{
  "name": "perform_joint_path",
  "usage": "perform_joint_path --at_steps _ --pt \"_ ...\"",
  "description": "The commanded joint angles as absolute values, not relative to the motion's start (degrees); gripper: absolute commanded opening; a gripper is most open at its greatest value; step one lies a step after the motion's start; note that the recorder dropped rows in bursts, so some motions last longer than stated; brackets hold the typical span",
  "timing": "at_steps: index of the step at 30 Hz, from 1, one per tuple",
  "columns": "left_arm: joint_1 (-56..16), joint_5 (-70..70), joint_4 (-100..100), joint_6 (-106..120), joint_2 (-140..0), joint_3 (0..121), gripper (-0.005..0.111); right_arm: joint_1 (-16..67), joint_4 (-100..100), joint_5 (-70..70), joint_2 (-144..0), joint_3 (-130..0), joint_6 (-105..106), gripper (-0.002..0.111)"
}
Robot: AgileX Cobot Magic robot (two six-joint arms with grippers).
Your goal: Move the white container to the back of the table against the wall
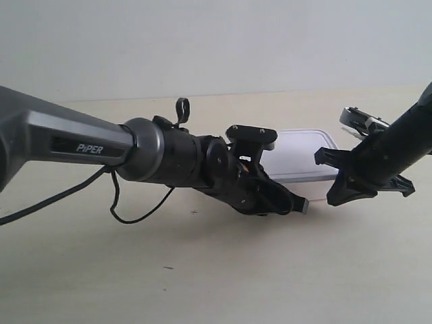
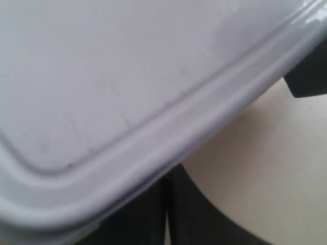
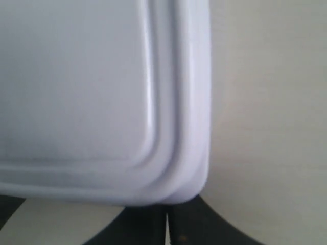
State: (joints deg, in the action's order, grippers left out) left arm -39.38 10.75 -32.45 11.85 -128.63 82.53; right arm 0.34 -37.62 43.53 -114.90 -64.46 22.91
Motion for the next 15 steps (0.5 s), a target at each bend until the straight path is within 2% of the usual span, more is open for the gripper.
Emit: perform_joint_path --at_steps 1,15 --pt "-37.66 10.78 -31.68 11.73 -130.05 85.44 0.000 0.33 -39.55 42.92 -117.07 -67.93 24.35 0.000" --pt "-32.42 13.08 -28.88 11.59 -139.68 102.23 0.000 0.33 -41.10 44.58 -129.02 -86.75 24.46 0.000"
